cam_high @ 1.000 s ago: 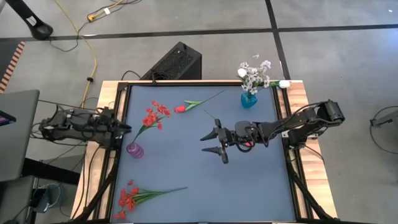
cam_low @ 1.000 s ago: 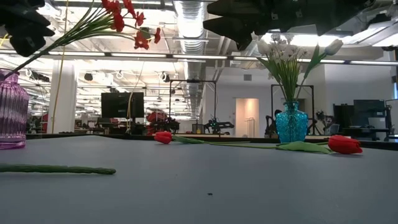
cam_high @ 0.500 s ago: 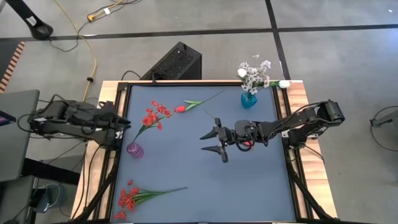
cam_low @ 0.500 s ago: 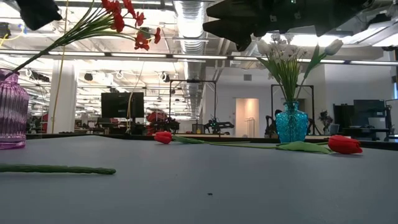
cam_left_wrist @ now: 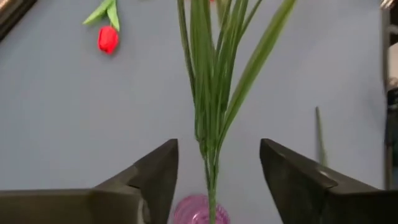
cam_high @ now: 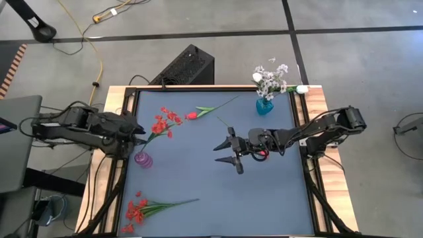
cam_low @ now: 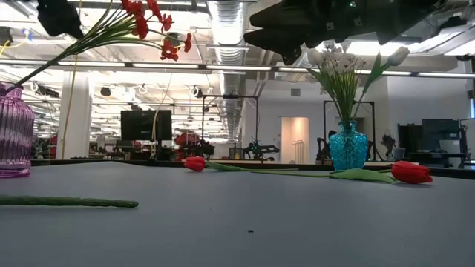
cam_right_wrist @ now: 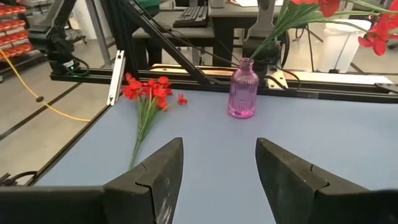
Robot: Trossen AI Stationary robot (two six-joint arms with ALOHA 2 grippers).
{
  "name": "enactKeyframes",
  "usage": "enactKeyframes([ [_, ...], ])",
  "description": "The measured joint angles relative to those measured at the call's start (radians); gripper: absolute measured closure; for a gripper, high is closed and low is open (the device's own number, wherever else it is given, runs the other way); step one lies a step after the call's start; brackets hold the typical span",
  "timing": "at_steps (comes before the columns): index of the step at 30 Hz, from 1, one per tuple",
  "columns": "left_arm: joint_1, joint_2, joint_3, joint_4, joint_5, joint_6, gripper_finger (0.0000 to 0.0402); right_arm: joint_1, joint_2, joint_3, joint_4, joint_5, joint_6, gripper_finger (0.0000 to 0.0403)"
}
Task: Sort flowers into vase by color
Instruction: Put the right red flowers into the purple vase
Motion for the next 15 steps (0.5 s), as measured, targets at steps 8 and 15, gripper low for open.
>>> enactKeyframes([
  [8, 0.0, 0.082, 0.0, 0.013, -0.063, 0.008, 0.0134, 0.0, 0.0, 0.0, 0.001, -0.007, 0.002, 0.0176],
  [15, 0.0, 0.164, 0.0, 0.014, -0.046, 0.028, 0.0132, 0.0, 0.0, 0.0, 0.0, -0.022, 0.002, 0.0176],
])
